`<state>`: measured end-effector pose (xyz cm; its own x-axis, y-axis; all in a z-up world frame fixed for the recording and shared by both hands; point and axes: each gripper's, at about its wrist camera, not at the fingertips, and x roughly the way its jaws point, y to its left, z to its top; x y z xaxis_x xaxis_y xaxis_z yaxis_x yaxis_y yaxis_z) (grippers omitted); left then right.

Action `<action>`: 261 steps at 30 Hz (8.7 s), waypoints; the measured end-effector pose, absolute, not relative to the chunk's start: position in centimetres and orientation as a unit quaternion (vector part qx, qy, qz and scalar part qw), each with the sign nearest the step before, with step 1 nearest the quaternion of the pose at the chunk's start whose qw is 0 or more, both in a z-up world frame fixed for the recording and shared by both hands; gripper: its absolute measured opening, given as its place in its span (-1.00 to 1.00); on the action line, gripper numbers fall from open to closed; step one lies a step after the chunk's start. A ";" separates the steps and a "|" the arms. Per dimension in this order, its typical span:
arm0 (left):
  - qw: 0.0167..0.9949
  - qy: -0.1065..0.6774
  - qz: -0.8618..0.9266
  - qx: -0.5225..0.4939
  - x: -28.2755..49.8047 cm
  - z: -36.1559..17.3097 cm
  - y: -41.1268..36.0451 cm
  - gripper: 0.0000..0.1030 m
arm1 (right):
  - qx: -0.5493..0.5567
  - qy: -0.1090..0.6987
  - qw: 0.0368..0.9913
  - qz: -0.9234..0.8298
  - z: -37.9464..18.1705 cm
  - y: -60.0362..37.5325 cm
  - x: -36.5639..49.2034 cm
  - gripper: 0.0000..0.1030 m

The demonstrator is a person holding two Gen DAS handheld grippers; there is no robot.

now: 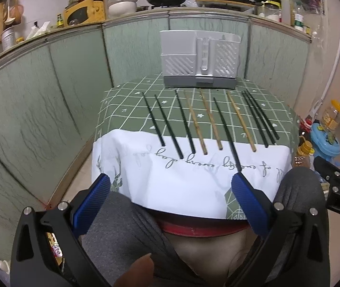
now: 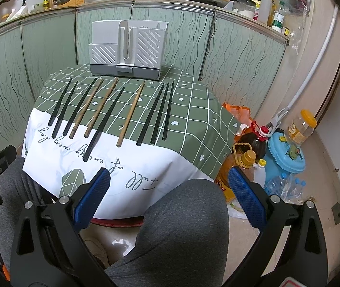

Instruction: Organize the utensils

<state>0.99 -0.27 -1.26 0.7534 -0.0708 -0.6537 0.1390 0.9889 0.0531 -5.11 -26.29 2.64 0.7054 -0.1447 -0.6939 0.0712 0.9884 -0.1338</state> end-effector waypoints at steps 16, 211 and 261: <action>0.935 0.344 -0.058 0.065 1.2 -0.9 -0.2 0.93 | -0.053 0.369 0.926 -0.063 3.3 -26.6 -5.2 0.84; 0.944 0.209 -0.253 0.041 35.7 16.1 -10.6 0.82 | -0.024 0.256 0.957 0.138 19.2 -34.5 27.9 0.79; 0.968 0.238 -0.071 0.043 15.9 5.1 -1.6 0.93 | -0.031 0.291 0.956 0.027 7.8 -31.3 9.1 0.85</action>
<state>15.88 -1.57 5.12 0.8763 -0.1165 -0.4675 0.1580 0.9862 0.0503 9.08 -31.31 7.78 0.8293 0.0330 -0.5578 -0.0697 0.9966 -0.0446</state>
